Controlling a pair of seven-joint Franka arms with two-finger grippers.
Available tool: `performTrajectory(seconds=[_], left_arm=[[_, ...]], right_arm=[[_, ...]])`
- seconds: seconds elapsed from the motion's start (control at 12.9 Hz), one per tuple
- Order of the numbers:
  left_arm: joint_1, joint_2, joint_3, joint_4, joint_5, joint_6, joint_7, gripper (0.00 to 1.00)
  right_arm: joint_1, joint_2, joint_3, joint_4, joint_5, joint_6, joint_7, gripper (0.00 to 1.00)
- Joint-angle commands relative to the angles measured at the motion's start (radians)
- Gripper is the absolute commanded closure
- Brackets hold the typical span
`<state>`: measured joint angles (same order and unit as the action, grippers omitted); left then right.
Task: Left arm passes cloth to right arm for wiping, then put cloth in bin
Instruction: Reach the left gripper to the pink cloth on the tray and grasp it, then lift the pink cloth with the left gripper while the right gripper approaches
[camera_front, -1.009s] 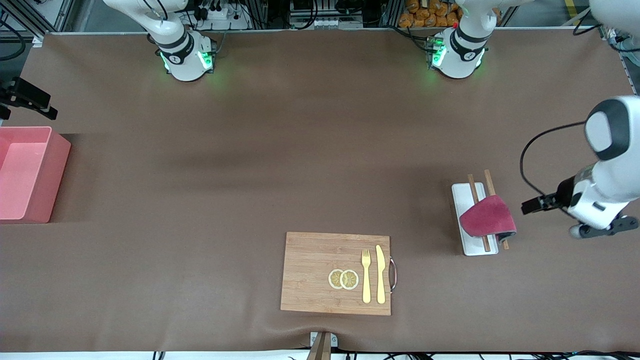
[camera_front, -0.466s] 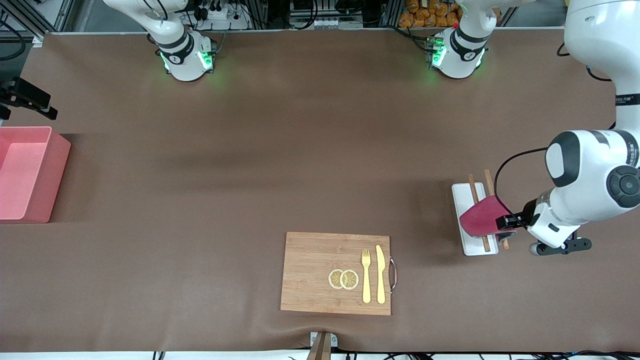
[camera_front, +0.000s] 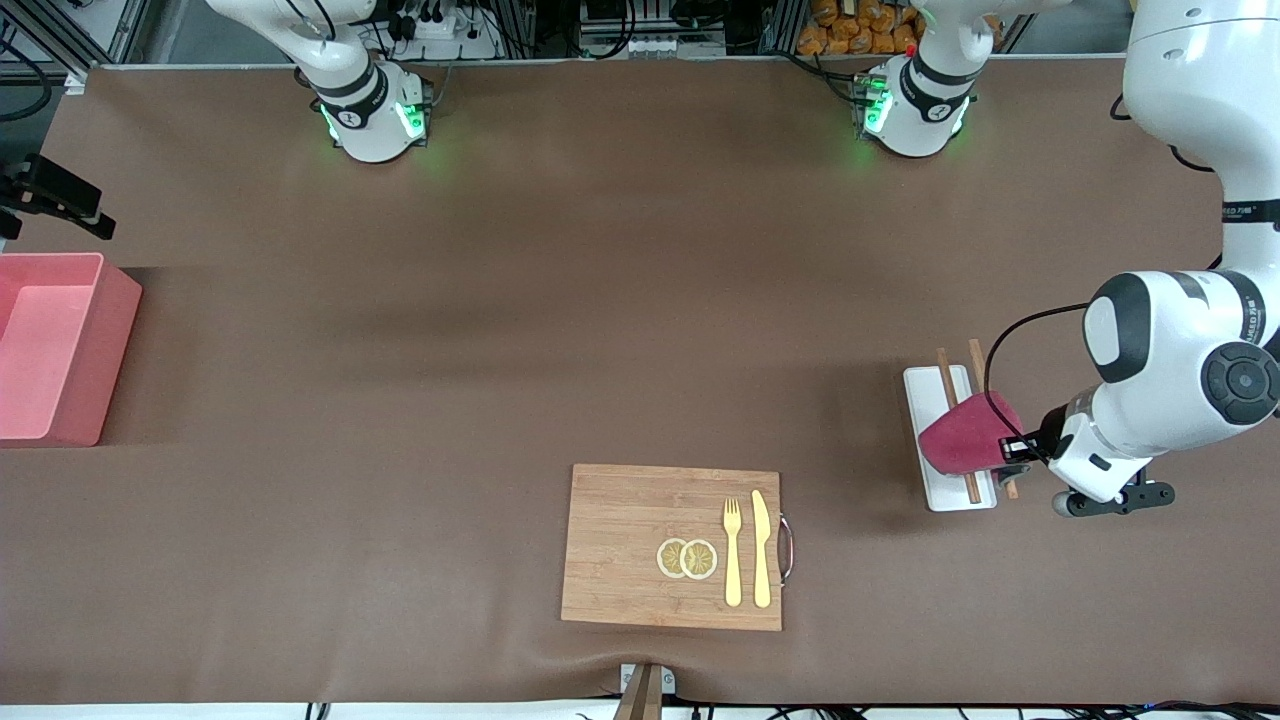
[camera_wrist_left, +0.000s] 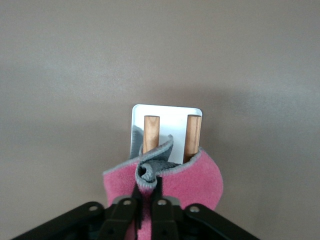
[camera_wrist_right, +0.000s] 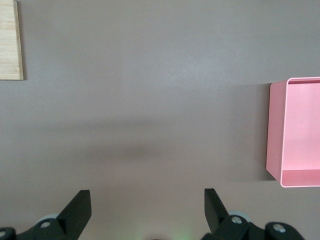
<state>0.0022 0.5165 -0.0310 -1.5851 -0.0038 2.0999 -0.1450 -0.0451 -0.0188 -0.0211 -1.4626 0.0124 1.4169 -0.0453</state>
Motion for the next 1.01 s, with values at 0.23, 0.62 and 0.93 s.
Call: performTrajectory(seconds=[0.23, 0.62, 0.93], left_arm=[[-0.016, -0.065, -0.047, 0.016, 0.010, -0.049, -0.045, 1.00], [-0.045, -0.075, -0.231, 0.022, -0.056, -0.074, -0.468, 1.00], [-0.164, -0.066, -0.257, 0.089, -0.126, -0.060, -0.940, 1.00]], right_arm=[[0.007, 0.007, -0.002, 0.015, 0.001, -0.001, -0.001, 0.00], [0.007, 0.008, -0.002, 0.015, 0.001, -0.001, -0.001, 0.00], [0.022, 0.049, 0.006, 0.015, 0.014, 0.010, 0.001, 0.00]])
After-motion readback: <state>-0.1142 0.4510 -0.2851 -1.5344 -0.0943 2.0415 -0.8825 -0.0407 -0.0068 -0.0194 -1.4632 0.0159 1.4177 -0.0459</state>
